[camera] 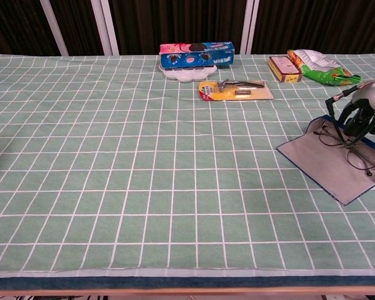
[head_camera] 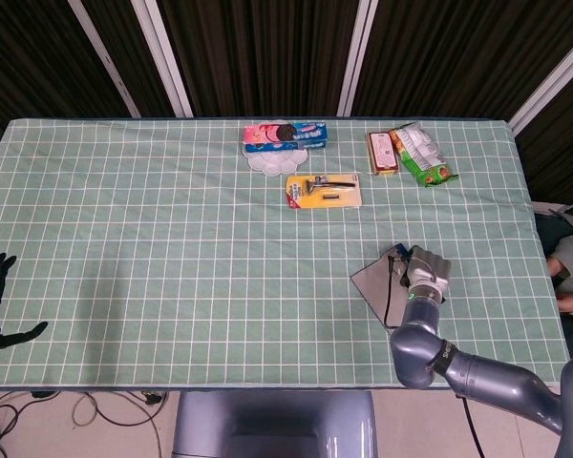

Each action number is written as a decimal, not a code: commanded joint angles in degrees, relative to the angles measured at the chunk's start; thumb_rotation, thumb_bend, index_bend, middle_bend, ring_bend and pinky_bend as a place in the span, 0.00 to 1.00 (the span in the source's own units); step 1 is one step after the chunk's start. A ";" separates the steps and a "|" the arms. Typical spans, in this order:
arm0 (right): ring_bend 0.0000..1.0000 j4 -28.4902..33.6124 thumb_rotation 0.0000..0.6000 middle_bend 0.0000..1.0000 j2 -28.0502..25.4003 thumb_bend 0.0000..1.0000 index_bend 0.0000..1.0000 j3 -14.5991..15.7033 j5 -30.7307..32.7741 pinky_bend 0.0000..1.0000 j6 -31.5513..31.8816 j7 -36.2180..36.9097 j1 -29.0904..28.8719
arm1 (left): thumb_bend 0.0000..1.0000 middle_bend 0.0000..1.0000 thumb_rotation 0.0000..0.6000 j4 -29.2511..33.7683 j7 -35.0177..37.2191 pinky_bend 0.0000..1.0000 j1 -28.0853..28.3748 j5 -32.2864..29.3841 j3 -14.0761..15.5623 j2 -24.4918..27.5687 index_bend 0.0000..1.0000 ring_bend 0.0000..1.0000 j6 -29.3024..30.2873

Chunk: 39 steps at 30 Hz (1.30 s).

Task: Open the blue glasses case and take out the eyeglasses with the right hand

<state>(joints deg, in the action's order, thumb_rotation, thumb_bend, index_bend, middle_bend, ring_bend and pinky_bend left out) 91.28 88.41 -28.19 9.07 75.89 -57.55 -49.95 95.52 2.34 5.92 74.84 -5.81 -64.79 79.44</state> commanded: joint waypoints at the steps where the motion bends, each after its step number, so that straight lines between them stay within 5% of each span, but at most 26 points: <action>1: 0.98 3.64 1.00 0.96 0.65 0.91 0.22 1.00 -1.55 1.00 0.38 0.66 0.06 | 0.02 0.00 1.00 0.02 0.23 0.00 -0.02 -0.01 -0.04 0.03 0.00 0.00 0.02; 16: 0.98 12.09 1.00 0.95 2.55 0.90 0.22 4.78 -4.43 1.00 3.07 2.15 0.36 | 0.02 0.00 1.00 0.05 1.28 0.00 0.00 0.01 -0.15 0.36 0.00 0.00 -0.13; 25: 0.98 13.54 1.00 0.95 1.20 0.58 0.22 4.65 -9.99 1.00 2.98 5.54 0.86 | 0.02 0.00 1.00 0.05 1.17 0.00 0.04 -0.21 -0.26 0.24 0.00 0.00 -0.11; 30: 0.98 13.72 1.00 0.95 -0.15 0.49 0.23 4.99 -10.78 1.00 2.81 5.16 0.73 | 0.02 0.00 1.00 0.07 0.87 0.00 0.06 -0.34 -0.23 0.14 0.00 0.00 -0.17; 39: 0.98 13.93 1.00 0.95 -2.46 0.45 0.38 6.50 -11.57 1.00 1.93 5.42 1.53 | 0.02 0.00 1.00 0.01 0.11 0.00 0.07 -0.25 -0.11 -0.08 0.00 0.00 -0.02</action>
<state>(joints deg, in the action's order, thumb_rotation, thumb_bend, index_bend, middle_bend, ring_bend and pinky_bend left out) 105.23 85.98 -21.73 -2.45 77.87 -52.18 -48.46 95.55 2.47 5.99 74.56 -5.94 -64.85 79.40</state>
